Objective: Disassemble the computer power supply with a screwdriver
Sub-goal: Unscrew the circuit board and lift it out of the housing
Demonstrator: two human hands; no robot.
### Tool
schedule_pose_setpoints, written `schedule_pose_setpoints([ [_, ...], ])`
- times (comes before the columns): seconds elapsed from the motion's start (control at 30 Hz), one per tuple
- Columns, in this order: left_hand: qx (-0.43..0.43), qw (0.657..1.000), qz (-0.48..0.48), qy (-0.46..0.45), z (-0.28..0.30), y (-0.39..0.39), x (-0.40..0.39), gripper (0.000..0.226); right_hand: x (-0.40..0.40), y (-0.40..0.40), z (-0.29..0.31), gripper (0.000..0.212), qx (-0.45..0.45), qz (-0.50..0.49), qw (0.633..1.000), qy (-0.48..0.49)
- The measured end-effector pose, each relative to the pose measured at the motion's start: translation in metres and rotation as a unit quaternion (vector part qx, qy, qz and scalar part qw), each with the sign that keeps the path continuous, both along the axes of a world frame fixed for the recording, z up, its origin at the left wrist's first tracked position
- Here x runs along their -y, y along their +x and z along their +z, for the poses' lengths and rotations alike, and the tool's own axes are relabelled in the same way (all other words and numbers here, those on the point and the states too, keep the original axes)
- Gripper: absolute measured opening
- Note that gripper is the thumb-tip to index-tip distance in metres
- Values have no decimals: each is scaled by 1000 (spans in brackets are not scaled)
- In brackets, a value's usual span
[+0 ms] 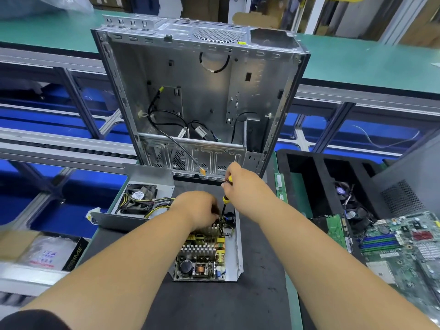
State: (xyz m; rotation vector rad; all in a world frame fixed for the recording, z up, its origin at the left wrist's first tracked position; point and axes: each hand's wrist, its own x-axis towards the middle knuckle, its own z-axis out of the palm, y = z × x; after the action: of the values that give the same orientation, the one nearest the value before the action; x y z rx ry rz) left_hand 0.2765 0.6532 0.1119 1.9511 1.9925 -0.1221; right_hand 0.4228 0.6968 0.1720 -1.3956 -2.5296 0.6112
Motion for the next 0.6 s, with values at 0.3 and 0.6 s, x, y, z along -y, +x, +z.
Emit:
schedule_pose_setpoints([
  [0.3,20,1000,5,14,-2,-3,0,21,-3,3,2,27,60,1,995,74],
  [0.6,12,1000,-17,-4,3,-1,0,22,-8,2,2,15,18,16,999,23],
])
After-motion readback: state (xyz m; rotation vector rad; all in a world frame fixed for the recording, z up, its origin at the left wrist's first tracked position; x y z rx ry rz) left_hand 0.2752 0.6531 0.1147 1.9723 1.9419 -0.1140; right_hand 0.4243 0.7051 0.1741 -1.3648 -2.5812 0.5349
